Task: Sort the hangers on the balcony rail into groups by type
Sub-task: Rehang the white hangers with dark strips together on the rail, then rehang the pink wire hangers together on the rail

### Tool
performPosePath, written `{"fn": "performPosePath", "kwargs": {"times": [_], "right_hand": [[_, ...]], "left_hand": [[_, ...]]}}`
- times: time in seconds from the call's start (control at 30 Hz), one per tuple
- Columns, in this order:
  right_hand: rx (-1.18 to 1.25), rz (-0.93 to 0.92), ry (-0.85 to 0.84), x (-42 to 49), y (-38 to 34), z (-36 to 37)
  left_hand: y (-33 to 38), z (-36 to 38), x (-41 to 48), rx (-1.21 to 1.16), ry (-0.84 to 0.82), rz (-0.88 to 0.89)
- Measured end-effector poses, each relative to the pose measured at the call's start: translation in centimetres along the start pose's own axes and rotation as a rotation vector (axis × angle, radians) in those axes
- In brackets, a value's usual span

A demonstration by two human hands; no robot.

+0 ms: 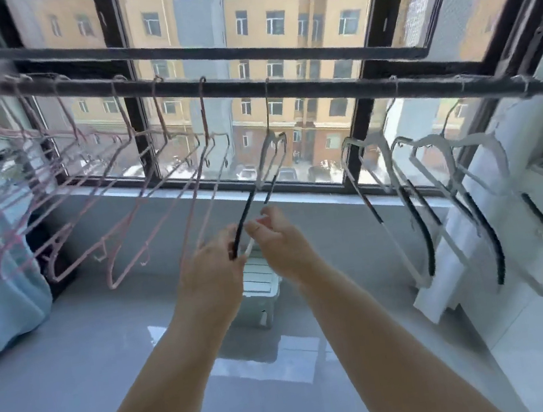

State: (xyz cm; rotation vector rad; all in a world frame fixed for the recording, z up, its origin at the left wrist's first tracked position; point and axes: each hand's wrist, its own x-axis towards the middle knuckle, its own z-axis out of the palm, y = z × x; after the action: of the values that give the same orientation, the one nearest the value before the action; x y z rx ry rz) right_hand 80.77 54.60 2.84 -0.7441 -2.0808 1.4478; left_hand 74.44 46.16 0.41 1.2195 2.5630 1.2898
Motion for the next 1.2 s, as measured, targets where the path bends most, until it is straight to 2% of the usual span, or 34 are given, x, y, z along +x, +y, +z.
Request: {"fn": "performPosePath", "kwargs": {"times": [0.13,0.23,0.37,0.63,0.8,1.0,1.07,1.1,1.2], "right_hand": [[0.238,0.079,0.214,1.2,0.0,2.2],[0.27,0.066,0.38,0.4,0.1,1.8],[0.253,0.029,0.49,-0.9,0.2,-0.2],[0.34,0.075,0.561,-2.5,-0.2,-2.9],[0.221,0.095,0.582,-2.5,0.1,-3.8],[0.12,0.142,0.533,-2.8,0.2,-4.4],[-0.099,0.158,0.539,-3.0,0.4,-4.6],[-0.246,0.124,0.591,-3.0,0.6,-4.5],[-0.472,-0.233,0.76,-3.5,-0.4,-2.8]], "left_hand": [[0.7,0.0,-0.6,-0.106,-0.033,0.129],[1.4,0.6,-0.9,-0.138,-0.082,0.226],[2.6,1.2,-1.0,-0.179,-0.163,0.288],[4.8,2.1,-1.1,-0.281,-0.279,0.362],[5.4,2.8,-1.2,-0.319,-0.304,0.333],[5.1,2.4,-1.9,-0.378,-0.335,0.299],[4.4,1.1,-1.5,-0.362,-0.256,0.281],[3.8,0.2,-1.1,-0.329,-0.157,0.289],[1.8,-2.9,0.4,-0.209,0.222,0.282]]}}
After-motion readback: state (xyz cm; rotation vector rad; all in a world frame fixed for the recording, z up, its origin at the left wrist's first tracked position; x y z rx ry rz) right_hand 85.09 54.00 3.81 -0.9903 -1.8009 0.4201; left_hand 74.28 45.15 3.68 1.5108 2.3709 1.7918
